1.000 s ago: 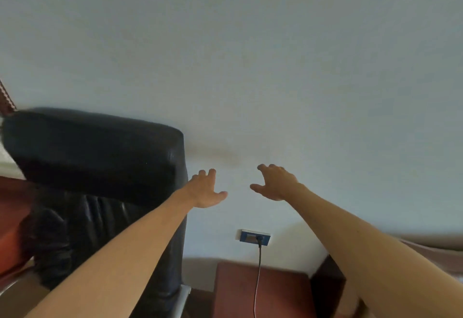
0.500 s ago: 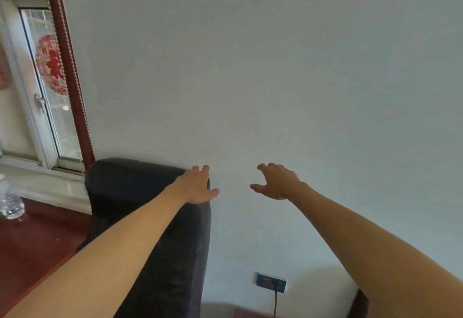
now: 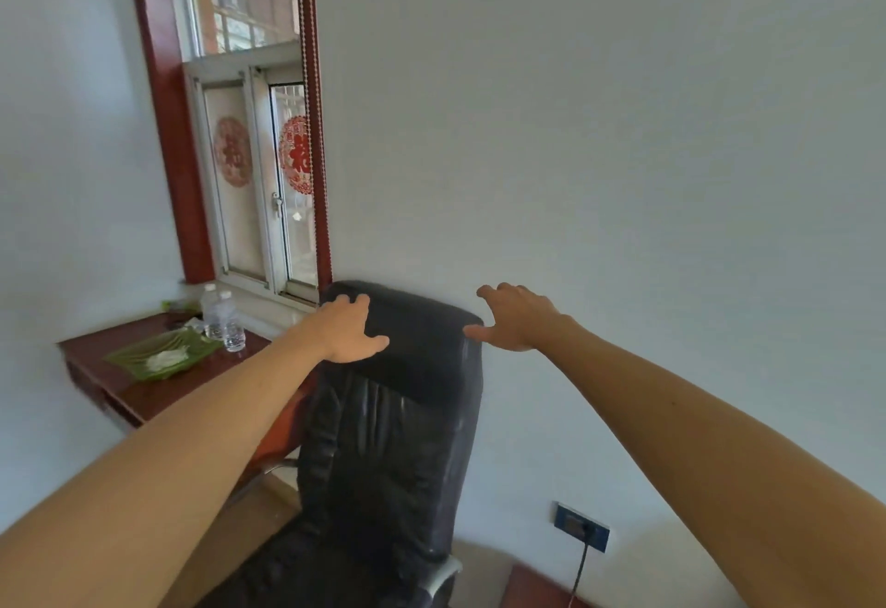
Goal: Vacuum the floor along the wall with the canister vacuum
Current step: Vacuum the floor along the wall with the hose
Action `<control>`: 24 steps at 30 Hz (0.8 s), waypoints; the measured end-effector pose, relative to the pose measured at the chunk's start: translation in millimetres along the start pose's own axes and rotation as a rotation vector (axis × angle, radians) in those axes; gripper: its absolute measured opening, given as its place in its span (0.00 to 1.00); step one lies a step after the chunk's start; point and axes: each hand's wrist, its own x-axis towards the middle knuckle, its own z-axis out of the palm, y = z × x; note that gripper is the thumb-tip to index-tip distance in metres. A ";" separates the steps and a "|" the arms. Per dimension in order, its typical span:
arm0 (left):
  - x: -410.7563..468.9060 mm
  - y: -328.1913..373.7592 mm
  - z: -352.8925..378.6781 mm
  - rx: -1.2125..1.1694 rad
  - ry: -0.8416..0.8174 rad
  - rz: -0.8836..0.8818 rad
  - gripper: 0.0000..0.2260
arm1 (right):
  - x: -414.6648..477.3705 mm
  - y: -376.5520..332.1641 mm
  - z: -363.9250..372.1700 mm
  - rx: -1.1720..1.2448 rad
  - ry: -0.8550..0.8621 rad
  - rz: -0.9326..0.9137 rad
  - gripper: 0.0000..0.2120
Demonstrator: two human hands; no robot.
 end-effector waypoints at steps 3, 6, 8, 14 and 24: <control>-48.5 -12.7 -10.6 0.024 0.027 -0.057 0.35 | -15.2 -25.1 -6.7 0.025 0.007 -0.072 0.33; -96.2 -28.9 -26.2 0.047 0.034 -0.101 0.31 | -21.0 -57.7 -17.2 0.055 0.010 -0.138 0.34; -126.6 -48.5 -36.6 0.072 0.034 -0.155 0.33 | -23.4 -88.3 -25.5 0.082 0.015 -0.192 0.34; -218.3 -116.3 -70.8 0.147 0.034 -0.361 0.32 | -34.4 -202.6 -45.3 0.098 -0.011 -0.426 0.37; -363.1 -224.5 -90.3 0.167 0.038 -0.602 0.36 | -75.5 -377.5 -70.9 0.094 0.008 -0.646 0.36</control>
